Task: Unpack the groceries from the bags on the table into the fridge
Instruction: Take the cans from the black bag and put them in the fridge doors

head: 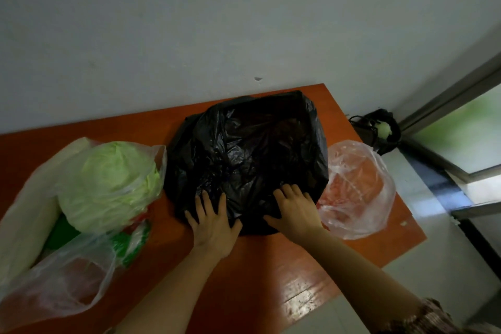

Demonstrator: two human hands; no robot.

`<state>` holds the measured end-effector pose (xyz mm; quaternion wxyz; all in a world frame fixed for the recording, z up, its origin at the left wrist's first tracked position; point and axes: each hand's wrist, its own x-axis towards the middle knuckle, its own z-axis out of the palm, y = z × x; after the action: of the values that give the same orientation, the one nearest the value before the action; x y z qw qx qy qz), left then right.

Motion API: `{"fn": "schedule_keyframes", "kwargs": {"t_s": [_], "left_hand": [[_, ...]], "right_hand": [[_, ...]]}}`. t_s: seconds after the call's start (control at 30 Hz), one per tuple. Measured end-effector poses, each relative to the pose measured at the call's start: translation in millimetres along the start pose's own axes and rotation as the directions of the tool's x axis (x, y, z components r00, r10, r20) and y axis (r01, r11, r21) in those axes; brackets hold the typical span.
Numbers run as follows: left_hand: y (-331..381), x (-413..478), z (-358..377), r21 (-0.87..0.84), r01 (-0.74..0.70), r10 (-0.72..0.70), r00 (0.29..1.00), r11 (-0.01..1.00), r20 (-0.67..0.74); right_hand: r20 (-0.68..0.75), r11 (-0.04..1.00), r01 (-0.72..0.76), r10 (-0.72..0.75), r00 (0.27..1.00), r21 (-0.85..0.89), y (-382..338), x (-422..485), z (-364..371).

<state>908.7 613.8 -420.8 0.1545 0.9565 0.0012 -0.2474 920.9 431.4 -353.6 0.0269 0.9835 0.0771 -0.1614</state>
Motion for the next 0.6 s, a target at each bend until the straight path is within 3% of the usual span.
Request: {"fn": "schedule_keyframes", "kwargs": {"t_s": [0.13,0.27,0.37,0.43,0.6], "left_hand": [[2,1,2,0.013,-0.015,0.015,1.0,1.0,0.013],[6,2,2,0.004,-0.032,0.032,0.999,0.999,0.04],[8,1,5,0.02,-0.054,0.053,0.997,0.998,0.049],[7,-1,7,0.049,-0.069,0.066,0.996,0.996,0.052],[2,-3,11,0.103,-0.097,0.091,0.994,0.99,0.067]], "right_hand": [[-0.037,0.998,0.057,-0.057,0.998,0.005,10,-16,5],[-0.083,0.998,-0.003,0.008,0.996,0.067,12,-24,5],[-0.114,1.0,-0.015,0.016,0.993,0.008,10,-20,5],[-0.15,0.998,0.051,-0.056,0.987,-0.042,9,-12,4],[0.064,0.973,0.212,-0.206,0.976,-0.096,-1,7,-16]]}}
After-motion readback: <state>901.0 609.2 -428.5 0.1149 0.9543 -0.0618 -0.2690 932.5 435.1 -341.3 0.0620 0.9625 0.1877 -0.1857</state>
